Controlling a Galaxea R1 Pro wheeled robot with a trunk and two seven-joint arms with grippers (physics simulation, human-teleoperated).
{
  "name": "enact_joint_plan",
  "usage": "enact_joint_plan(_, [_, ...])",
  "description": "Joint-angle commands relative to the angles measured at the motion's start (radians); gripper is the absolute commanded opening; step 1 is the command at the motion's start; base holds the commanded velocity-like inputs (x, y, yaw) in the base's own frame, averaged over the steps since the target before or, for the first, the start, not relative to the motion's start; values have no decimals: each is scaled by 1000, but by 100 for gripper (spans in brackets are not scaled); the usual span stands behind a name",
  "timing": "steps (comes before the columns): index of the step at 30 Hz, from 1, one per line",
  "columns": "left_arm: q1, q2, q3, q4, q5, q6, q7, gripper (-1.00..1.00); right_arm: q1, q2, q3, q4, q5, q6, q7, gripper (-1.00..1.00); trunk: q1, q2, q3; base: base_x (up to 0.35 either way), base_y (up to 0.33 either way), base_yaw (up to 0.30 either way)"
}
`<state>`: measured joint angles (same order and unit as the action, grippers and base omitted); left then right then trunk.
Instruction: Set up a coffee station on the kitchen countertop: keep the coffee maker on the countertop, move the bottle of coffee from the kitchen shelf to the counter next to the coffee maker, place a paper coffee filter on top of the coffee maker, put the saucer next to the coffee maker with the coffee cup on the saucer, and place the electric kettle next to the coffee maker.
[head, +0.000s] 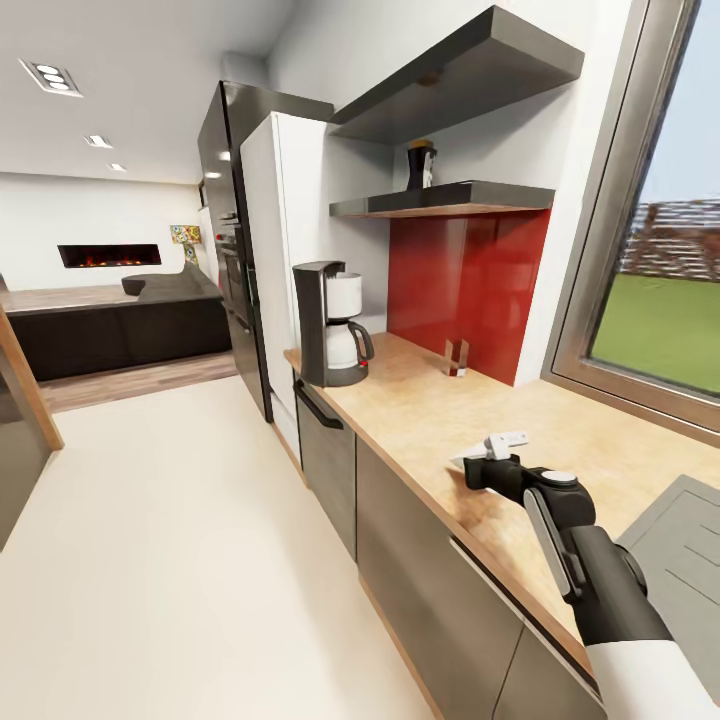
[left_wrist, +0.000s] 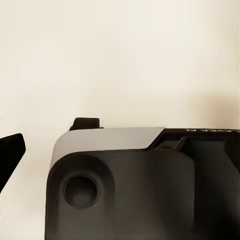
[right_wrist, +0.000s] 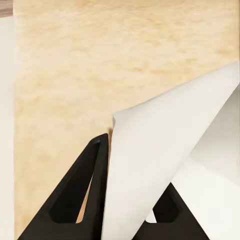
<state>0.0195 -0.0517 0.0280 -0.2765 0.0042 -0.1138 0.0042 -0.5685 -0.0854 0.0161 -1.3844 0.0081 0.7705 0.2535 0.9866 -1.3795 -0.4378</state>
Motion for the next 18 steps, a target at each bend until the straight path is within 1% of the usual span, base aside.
enact_joint_plan(1, [0,0,3,-2,0,-1,0,100,-1,-1,1,-1,-2,5,0,-100,0,-1,-1,0,0,0])
enact_joint_plan(10, [0,0,3,-2,0,-1,0,100,-1,0,3,-6,-3,3,-2,-100,0,-1,-1,0,0,0])
enact_joint_plan(15, [0,0,3,-2,0,-1,0,100,-1,0,4,-48,-4,3,-2,-100,0,-1,-1,0,0,0])
enact_joint_plan(18, [0,0,3,-3,0,-1,0,100,0,0,4,-56,-5,3,-2,-100,0,-1,-1,0,0,0])
